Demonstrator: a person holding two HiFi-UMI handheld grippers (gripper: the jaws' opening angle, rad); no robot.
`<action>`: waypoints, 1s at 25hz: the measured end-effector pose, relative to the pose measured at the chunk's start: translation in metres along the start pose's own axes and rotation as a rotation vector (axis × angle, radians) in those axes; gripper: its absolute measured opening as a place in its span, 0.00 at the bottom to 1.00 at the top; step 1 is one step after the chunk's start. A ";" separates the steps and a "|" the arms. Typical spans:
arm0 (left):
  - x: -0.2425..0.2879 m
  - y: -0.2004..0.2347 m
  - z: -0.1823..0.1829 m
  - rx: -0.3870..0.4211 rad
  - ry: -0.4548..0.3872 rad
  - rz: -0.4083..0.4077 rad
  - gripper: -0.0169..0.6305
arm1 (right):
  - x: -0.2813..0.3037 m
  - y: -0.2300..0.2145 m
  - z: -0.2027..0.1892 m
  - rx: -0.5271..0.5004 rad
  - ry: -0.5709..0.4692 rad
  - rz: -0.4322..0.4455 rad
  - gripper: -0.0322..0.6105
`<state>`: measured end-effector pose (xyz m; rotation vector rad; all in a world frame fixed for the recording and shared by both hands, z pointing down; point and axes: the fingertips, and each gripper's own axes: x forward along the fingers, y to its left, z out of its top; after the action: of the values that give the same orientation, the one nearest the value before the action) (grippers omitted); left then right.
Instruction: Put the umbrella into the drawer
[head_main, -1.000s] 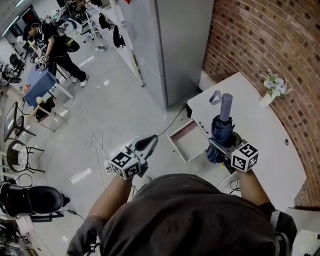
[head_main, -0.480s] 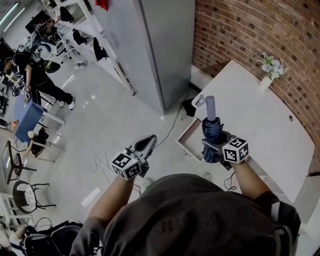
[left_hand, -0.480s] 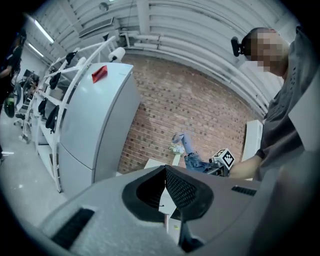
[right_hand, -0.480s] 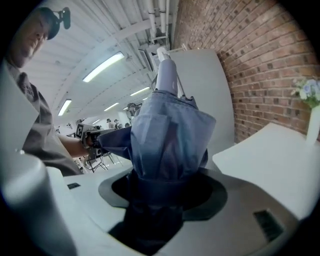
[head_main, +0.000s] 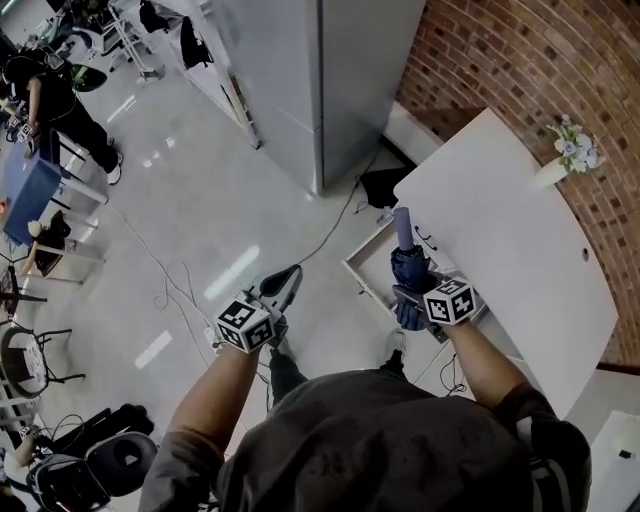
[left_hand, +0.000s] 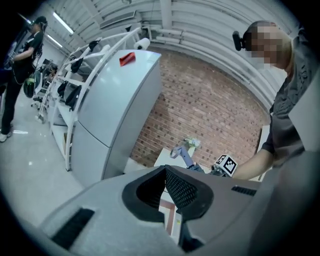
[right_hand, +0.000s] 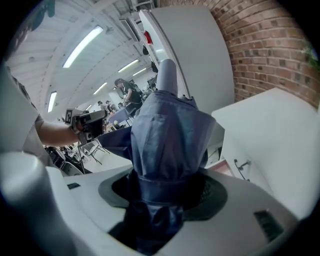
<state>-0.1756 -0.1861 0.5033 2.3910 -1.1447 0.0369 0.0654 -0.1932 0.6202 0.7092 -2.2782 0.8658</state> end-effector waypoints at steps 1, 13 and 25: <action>0.004 0.007 -0.010 0.000 0.017 0.004 0.03 | 0.009 -0.006 -0.007 0.004 0.017 -0.003 0.44; 0.081 0.073 -0.128 -0.009 0.143 0.005 0.03 | 0.114 -0.101 -0.104 0.215 0.129 -0.073 0.44; 0.135 0.125 -0.226 -0.031 0.177 -0.015 0.03 | 0.200 -0.203 -0.188 0.385 0.213 -0.171 0.44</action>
<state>-0.1400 -0.2518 0.7846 2.3172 -1.0373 0.2197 0.1243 -0.2423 0.9524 0.9149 -1.8521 1.2472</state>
